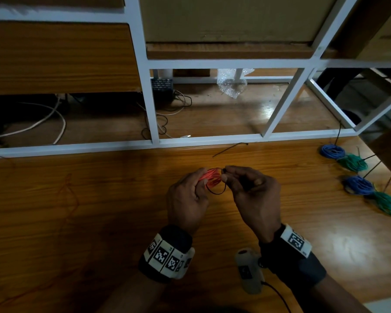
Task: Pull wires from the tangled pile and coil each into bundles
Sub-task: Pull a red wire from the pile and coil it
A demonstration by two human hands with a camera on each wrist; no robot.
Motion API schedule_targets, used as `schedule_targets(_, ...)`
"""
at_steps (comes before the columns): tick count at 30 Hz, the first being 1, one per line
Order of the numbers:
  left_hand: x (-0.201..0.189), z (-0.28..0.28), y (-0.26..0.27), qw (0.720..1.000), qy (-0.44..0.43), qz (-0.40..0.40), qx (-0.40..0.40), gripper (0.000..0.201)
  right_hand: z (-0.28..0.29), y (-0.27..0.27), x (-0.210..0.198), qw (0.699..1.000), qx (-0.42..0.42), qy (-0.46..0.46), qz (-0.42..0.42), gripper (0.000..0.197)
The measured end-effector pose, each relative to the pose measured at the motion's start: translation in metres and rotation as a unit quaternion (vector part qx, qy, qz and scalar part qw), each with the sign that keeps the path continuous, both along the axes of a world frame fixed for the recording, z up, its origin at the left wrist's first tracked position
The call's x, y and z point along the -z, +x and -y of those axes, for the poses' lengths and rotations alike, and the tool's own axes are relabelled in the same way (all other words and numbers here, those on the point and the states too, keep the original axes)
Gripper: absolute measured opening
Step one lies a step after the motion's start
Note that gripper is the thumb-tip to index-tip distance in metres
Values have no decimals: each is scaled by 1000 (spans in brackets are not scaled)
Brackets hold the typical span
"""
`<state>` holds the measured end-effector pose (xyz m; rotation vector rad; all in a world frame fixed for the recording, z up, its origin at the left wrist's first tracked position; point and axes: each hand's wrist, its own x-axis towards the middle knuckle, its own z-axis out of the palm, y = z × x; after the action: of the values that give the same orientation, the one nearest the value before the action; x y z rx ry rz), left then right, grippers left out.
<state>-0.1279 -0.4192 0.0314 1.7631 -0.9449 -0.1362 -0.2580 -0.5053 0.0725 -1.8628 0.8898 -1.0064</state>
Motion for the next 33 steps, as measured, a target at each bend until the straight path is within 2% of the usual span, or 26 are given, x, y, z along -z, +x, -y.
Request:
schedule_targets(21,1,-2,0,1000,-2,7,7,34,-4,1,-4,1000,0,-17,-2,18)
schedule_targets(27,0,-4,0,1000,-4,29,12,33,-5,0,-5,1000,-5,-17,-6,20)
schedule_targets(33,-1,-8,2,995,20,82,47,38,0,-2,-11,999,-28,-1,-32,8)
